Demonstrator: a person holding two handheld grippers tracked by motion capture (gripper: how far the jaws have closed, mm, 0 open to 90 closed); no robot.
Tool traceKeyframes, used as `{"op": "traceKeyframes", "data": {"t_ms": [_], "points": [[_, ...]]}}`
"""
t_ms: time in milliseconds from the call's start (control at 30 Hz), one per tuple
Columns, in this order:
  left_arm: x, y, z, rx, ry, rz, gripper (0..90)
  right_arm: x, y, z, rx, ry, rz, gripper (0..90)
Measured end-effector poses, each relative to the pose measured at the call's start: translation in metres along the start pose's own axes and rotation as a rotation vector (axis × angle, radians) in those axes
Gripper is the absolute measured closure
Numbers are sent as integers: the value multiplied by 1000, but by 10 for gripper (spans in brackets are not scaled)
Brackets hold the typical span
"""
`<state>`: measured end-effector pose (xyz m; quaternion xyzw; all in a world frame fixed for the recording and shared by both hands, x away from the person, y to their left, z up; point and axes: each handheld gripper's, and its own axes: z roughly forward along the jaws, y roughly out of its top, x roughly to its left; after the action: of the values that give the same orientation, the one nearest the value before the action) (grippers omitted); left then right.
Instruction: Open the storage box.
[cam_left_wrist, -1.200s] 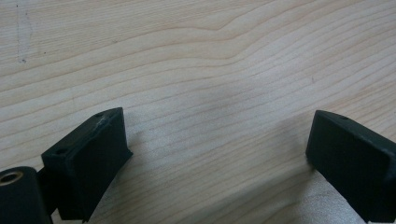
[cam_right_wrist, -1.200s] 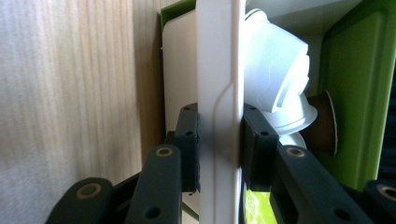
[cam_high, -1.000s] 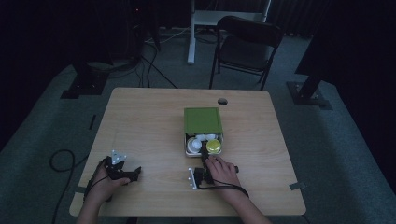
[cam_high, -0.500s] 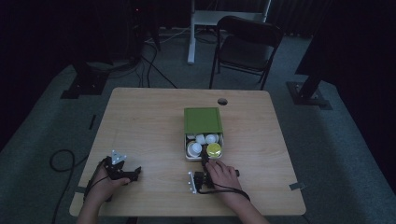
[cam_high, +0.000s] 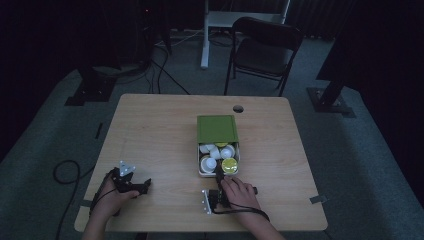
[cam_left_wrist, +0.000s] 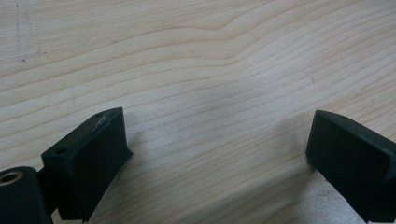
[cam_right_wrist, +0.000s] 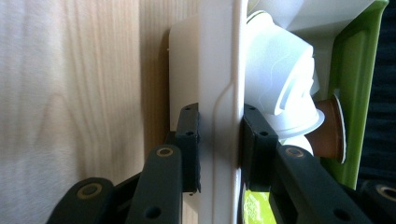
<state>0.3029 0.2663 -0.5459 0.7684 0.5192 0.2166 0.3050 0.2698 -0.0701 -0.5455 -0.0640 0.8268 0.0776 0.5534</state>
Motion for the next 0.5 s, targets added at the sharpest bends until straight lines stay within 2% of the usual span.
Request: {"op": "traceKeyframes", "data": {"t_ms": [500], "points": [[0, 0, 0, 2, 0, 0, 58, 10, 2, -15, -14, 28, 5, 725]]}}
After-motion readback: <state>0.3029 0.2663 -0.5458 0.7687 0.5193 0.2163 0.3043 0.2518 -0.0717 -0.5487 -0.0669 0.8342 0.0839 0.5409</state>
